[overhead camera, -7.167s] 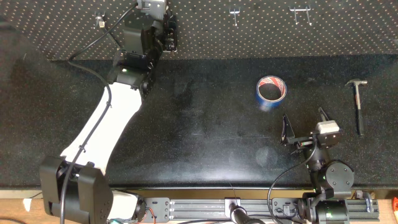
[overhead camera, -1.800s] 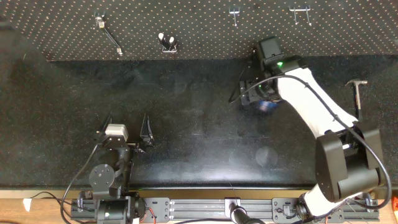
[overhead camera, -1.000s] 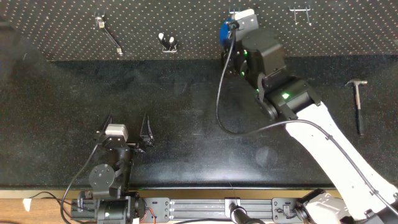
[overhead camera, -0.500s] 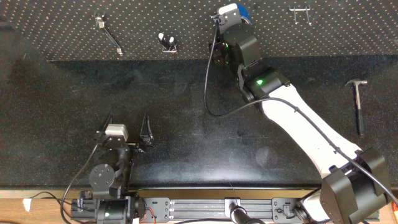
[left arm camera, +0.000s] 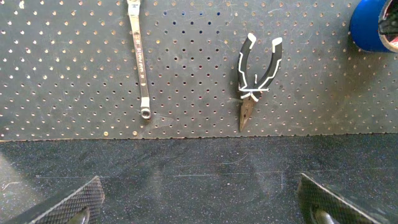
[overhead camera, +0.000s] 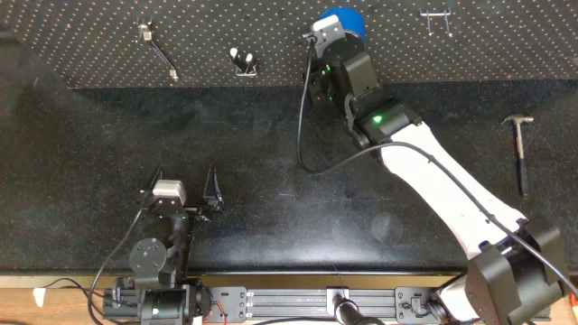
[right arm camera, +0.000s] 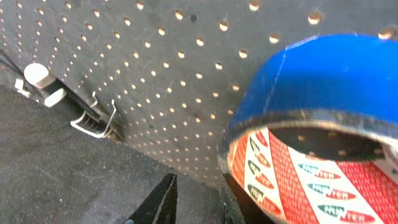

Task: Place Tools Onto Pegboard

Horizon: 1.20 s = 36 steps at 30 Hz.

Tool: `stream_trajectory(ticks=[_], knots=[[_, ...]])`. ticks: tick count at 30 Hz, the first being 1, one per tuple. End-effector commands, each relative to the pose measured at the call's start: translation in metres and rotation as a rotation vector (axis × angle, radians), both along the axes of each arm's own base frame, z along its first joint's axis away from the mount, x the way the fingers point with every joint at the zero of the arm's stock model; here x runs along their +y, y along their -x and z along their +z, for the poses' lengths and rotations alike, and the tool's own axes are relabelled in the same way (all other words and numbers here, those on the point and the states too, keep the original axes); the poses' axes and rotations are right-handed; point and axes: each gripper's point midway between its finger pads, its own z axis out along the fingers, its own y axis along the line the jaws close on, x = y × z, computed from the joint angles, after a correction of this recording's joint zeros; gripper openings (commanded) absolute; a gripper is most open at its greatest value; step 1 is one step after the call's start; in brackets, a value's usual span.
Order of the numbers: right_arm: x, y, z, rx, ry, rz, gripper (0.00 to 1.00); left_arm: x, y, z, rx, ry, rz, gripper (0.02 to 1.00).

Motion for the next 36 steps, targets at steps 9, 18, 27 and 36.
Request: stream_trajectory(ticks=[9,18,27,36], knots=[[-0.210,0.149,-0.082,0.820,0.255,-0.379,0.928,0.001,0.000,-0.001,0.000,-0.006,0.007,0.996],[-0.379,0.180,-0.118,0.912,0.270,-0.524,0.982,0.001,0.000,-0.001,0.000,-0.006,0.007,0.996],[-0.413,0.179,-0.171,0.954,0.231,-0.382,0.982,0.001,0.000,-0.001,0.000,-0.006,0.007,0.996],[-0.419,0.172,-0.194,0.967,0.239,-0.360,0.982,0.001,0.000,-0.001,0.000,-0.006,0.007,0.998]])
